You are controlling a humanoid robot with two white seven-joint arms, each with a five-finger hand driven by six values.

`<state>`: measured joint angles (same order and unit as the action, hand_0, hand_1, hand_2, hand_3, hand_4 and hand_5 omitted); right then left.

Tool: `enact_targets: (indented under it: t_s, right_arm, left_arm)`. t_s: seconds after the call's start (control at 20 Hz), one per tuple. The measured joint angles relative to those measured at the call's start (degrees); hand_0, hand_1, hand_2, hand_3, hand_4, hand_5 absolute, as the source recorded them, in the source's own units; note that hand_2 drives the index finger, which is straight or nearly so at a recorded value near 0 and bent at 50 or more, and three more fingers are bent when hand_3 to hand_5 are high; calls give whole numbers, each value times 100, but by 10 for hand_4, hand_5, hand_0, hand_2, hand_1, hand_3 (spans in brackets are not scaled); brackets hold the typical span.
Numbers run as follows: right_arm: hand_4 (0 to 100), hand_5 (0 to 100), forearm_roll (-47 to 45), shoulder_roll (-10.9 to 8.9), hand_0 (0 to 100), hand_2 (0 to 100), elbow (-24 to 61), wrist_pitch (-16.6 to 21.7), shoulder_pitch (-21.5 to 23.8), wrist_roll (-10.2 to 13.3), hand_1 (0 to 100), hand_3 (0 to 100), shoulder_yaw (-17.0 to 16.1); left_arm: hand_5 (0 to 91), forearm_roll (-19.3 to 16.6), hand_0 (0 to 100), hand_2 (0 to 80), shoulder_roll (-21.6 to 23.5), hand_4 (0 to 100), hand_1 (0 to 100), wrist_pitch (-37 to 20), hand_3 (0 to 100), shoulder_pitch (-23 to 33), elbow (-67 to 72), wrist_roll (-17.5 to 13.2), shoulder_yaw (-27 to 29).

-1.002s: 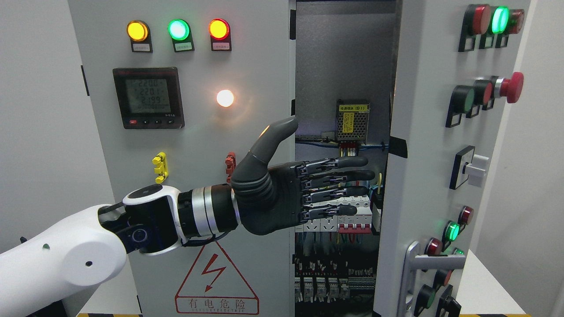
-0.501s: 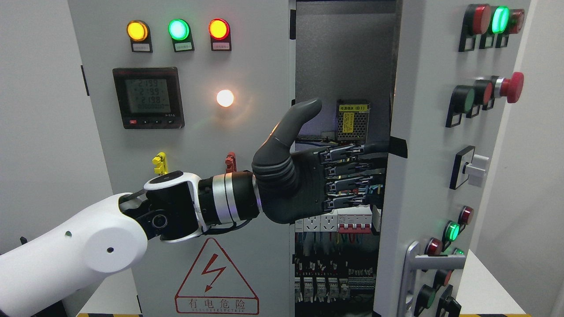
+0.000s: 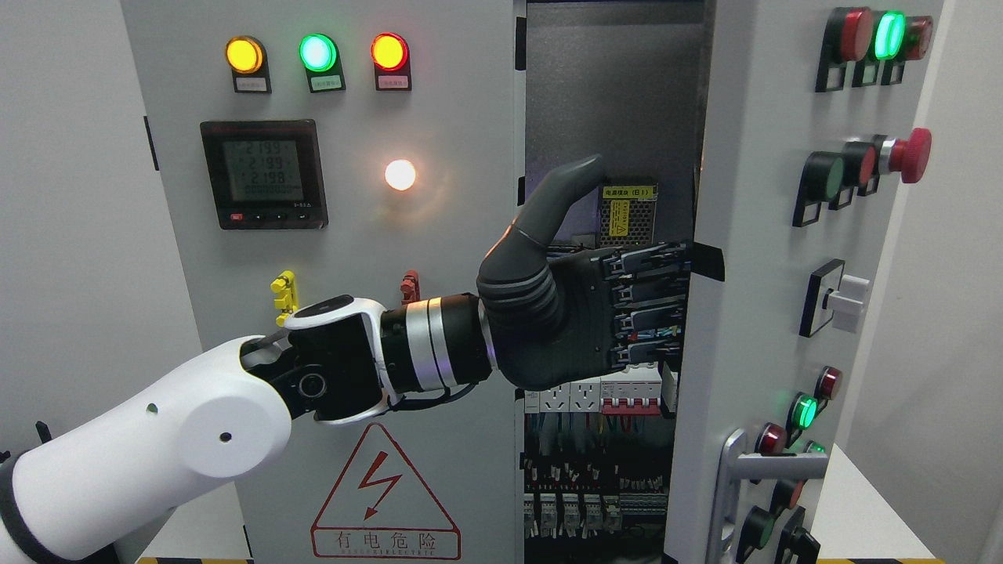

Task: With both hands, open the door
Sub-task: 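Pull the grey door outward with the left hand, swinging it open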

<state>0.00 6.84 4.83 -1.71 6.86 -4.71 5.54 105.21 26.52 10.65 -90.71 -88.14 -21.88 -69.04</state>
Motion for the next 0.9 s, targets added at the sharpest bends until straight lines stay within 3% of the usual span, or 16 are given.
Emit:
enact_targets:
  t_s: [0.9]
  right_arm:
    - [0,0,0,0,0,0,0,0,0,1,0,0,0]
  left_arm:
    - [0,-438,0,0,-859,33,0,17,0,114,166,511,75]
